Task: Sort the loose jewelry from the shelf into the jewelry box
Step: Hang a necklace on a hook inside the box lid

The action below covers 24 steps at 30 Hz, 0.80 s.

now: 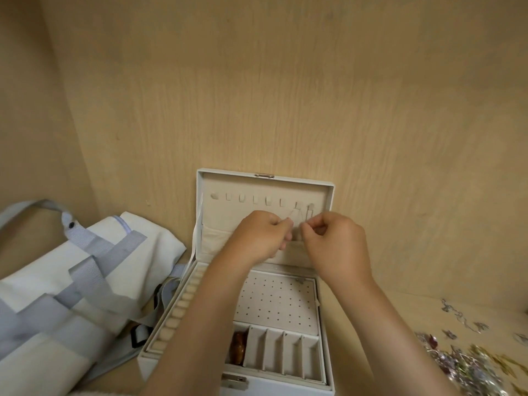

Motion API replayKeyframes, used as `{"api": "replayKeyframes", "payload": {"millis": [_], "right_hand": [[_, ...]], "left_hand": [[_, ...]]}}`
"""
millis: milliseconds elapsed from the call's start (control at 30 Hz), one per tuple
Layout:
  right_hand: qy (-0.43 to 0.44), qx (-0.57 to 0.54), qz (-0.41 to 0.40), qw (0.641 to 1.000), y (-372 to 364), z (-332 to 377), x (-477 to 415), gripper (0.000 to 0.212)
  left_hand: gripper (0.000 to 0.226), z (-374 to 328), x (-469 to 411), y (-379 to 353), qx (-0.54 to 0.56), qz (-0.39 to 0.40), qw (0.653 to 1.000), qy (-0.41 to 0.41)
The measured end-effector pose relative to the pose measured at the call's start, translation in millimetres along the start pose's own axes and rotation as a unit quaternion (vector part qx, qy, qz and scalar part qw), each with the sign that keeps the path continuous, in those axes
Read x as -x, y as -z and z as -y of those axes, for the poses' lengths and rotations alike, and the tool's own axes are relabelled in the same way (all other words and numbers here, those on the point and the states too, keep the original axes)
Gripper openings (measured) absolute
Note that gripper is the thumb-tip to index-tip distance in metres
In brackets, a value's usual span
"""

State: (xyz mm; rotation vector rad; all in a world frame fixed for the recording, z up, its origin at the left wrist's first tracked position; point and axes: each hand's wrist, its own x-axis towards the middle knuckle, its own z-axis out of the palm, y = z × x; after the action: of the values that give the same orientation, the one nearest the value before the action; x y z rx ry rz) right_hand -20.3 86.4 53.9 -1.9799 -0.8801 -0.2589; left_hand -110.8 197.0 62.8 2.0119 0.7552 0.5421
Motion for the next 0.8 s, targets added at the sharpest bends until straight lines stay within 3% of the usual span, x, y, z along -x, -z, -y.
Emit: {"api": "replayKeyframes", "payload": {"millis": [133, 233, 333, 500, 667, 800], "right_hand": [[-0.083, -0.084, 0.158, 0.980, 12.7, 0.7, 0.2, 0.032], [-0.129, -0.158, 0.275, 0.940, 17.6, 7.5, 6.8, 0.040], [-0.118, -0.181, 0.333, 0.918, 21.2, 7.2, 10.4, 0.032], [-0.038, -0.011, 0.367, 0.929, 33.6, -2.3, 4.3, 0.023], [-0.001, 0.050, 0.399, 0.916, 54.3, 4.8, 0.6, 0.019], [0.015, 0.076, 0.377, 0.923, 67.2, 6.1, -2.7, 0.018]], "left_hand": [[0.023, -7.2, 11.5, 13.7, -0.002, 0.139, 0.990, 0.015], [0.021, -11.5, 20.2, 25.7, -0.067, 0.176, 0.982, 0.008], [0.024, -14.2, 26.7, 39.4, -0.139, 0.194, 0.971, 0.021], [0.015, -11.7, 27.3, 37.4, -0.096, 0.126, 0.987, 0.024], [0.018, -10.8, 17.6, 7.8, -0.072, 0.082, 0.994, -0.016], [0.024, -7.8, 14.5, 5.9, -0.215, 0.035, 0.974, -0.065]]}}
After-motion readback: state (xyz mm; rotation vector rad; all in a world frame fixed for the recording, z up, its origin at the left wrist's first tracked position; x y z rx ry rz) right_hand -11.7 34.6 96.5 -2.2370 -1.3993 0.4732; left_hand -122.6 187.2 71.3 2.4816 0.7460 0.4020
